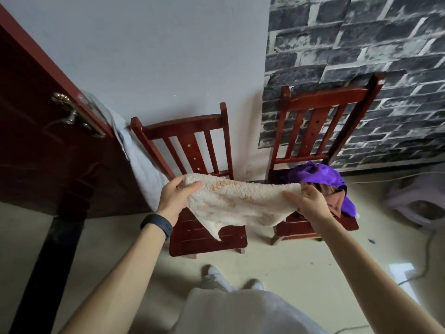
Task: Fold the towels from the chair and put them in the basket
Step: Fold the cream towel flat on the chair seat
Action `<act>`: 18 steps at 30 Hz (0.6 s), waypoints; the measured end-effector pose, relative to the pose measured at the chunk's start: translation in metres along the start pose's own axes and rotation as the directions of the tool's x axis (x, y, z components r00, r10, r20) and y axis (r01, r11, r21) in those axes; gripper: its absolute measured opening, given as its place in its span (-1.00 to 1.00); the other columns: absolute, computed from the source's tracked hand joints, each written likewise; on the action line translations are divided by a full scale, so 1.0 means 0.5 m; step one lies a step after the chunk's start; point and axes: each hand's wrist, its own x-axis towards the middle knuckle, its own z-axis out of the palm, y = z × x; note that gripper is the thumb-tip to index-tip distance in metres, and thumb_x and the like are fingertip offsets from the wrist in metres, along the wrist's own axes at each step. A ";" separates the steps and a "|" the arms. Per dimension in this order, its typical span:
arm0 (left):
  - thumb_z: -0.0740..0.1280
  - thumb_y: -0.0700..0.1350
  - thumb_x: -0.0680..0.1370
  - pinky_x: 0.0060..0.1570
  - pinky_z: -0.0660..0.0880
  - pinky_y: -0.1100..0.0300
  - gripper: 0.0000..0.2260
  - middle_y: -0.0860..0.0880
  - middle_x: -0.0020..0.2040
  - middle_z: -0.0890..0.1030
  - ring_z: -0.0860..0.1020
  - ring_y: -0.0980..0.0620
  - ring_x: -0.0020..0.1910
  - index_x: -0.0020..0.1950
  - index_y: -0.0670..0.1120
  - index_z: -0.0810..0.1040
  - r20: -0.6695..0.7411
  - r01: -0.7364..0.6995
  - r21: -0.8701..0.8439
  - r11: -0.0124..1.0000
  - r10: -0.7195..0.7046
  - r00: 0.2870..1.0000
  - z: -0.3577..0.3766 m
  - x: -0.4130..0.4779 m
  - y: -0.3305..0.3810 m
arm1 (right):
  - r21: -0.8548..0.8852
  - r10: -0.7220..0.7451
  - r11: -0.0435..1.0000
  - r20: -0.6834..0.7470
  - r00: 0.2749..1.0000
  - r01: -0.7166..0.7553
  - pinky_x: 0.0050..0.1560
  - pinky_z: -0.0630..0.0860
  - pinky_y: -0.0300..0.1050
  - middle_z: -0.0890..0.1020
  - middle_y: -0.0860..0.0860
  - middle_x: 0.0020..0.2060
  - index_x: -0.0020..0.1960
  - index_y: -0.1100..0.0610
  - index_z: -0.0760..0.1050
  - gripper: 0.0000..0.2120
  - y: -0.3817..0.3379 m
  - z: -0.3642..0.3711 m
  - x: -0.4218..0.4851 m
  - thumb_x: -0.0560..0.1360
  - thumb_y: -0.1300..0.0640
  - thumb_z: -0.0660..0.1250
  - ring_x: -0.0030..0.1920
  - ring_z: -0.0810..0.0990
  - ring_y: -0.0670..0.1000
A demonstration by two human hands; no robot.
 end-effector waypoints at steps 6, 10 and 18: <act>0.40 -0.17 0.54 0.01 0.53 0.17 -0.86 -0.11 0.06 0.69 0.65 -0.03 0.06 0.08 -0.10 0.63 -0.027 0.054 -0.173 0.983 -0.059 0.998 -0.026 -0.004 0.021 | -0.048 -0.082 0.996 0.003 0.997 0.082 -0.08 0.60 -0.02 0.66 0.03 -0.05 0.23 0.09 0.52 -0.63 -0.038 -0.026 0.015 0.46 0.16 0.50 -0.11 0.63 -0.05; 0.39 -0.13 0.56 0.09 0.52 0.15 -0.83 -0.08 0.12 0.68 0.63 -0.01 0.12 0.14 -0.10 0.61 -0.005 0.031 -0.229 0.973 -0.033 0.999 -0.028 -0.001 0.026 | -0.332 -0.237 0.917 -0.012 0.971 0.220 -0.02 0.57 -0.10 0.67 -0.06 -0.15 0.05 -0.08 0.59 -0.87 -0.064 -0.022 0.020 0.51 -0.01 0.44 -0.12 0.65 -0.06; 0.40 -0.10 0.56 -0.02 0.59 0.12 -0.83 -0.17 0.13 0.64 0.64 -0.08 0.08 0.11 -0.11 0.55 -0.151 -0.046 -0.107 0.993 0.029 0.988 -0.044 0.004 -0.012 | -0.600 -0.259 0.753 0.104 0.960 0.268 -0.11 0.59 -0.04 0.69 0.00 -0.18 0.01 -0.01 0.63 -0.86 -0.078 -0.011 0.028 0.55 -0.04 0.35 -0.16 0.63 0.03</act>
